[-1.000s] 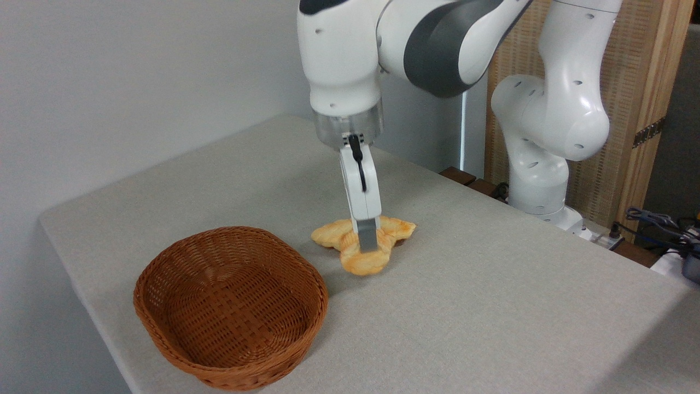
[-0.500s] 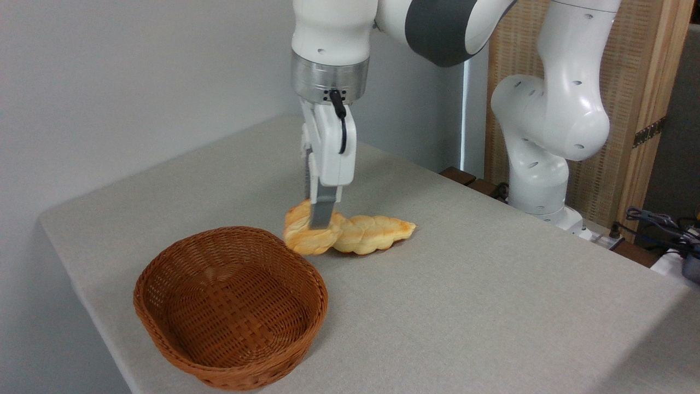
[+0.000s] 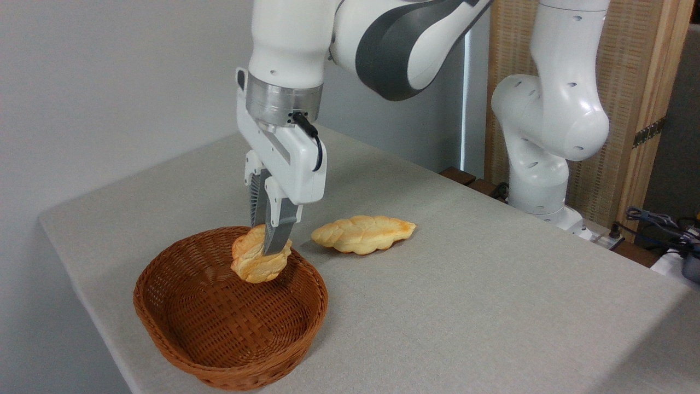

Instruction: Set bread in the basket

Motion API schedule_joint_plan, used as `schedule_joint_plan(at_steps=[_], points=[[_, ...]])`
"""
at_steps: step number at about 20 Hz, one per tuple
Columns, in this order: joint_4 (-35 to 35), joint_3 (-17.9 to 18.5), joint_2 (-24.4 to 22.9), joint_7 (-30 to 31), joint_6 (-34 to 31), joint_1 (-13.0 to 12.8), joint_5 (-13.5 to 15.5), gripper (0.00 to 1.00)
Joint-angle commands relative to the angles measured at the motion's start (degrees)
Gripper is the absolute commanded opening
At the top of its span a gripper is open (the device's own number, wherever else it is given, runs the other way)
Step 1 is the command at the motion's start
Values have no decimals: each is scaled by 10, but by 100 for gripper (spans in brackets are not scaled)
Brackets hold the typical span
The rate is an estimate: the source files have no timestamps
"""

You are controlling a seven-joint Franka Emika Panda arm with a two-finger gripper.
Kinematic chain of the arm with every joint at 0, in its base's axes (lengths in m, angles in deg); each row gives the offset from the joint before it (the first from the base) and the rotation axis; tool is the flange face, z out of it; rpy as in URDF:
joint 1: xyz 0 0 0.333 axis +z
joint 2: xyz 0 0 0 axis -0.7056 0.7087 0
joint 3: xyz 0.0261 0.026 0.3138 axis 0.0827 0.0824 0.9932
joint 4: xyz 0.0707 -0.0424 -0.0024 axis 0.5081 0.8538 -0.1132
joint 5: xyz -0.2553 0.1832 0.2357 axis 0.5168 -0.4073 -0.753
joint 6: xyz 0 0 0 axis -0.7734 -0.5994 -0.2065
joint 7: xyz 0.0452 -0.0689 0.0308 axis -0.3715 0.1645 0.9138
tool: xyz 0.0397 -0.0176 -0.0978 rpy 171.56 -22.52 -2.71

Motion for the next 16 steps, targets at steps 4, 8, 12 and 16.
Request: schedule_joint_plan(at_steps=[4,8,12,16], points=[[-7,-7,27,43,4,-1,7,100],[-9,-7,37,40,5,-1,7,100],[-9,-7,37,39,5,0,5,100],[-10,-6,35,39,5,0,5,100]])
